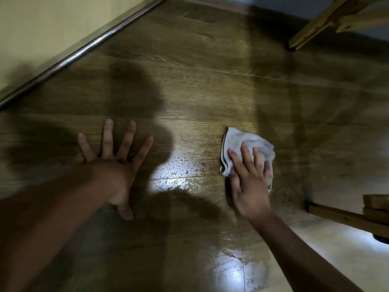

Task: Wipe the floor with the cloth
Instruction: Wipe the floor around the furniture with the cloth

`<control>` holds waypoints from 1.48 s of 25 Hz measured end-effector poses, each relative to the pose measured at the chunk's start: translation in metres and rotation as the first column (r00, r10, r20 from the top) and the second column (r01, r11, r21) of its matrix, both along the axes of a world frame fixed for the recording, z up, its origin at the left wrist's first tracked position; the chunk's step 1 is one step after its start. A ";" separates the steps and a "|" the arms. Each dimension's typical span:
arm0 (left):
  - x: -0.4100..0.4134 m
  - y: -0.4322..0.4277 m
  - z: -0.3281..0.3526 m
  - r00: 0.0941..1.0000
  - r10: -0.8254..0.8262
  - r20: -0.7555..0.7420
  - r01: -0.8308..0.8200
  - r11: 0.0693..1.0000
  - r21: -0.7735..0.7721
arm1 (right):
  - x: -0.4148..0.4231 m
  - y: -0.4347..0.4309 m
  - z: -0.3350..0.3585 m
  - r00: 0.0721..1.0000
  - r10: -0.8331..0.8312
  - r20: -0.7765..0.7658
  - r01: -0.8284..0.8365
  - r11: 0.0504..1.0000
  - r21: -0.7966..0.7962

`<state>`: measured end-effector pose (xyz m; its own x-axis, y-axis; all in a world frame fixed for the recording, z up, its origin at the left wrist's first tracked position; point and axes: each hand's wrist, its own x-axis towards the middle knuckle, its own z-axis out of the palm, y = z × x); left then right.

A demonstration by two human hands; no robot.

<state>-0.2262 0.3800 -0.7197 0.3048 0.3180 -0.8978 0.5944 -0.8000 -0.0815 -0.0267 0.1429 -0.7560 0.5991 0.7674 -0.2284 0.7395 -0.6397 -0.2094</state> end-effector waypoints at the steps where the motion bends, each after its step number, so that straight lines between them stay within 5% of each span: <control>1: 0.000 0.000 0.000 1.000 0.000 -0.002 0.000 1.000 0.002 | 0.007 0.016 0.000 1.000 -0.010 -0.005 0.010 1.000 0.009; 9: -0.001 0.006 0.002 1.000 -0.015 -0.003 0.015 0.998 -0.058 | 0.078 0.137 -0.004 0.994 0.086 -0.068 -0.084 0.996 0.029; 24: -0.004 0.007 -0.003 0.998 -0.039 0.055 0.041 0.998 -0.040 | 0.184 0.325 -0.004 0.979 0.204 0.027 -0.195 0.959 -0.204; 30: -0.004 0.004 -0.001 0.998 -0.032 0.047 0.033 0.999 -0.016 | 0.179 0.323 -0.004 0.973 0.228 0.025 -0.220 0.959 -0.179; 37: -0.002 0.003 0.004 0.999 -0.035 0.023 0.035 0.999 -0.021 | 0.117 0.225 0.003 0.984 0.168 -0.058 -0.168 0.986 0.003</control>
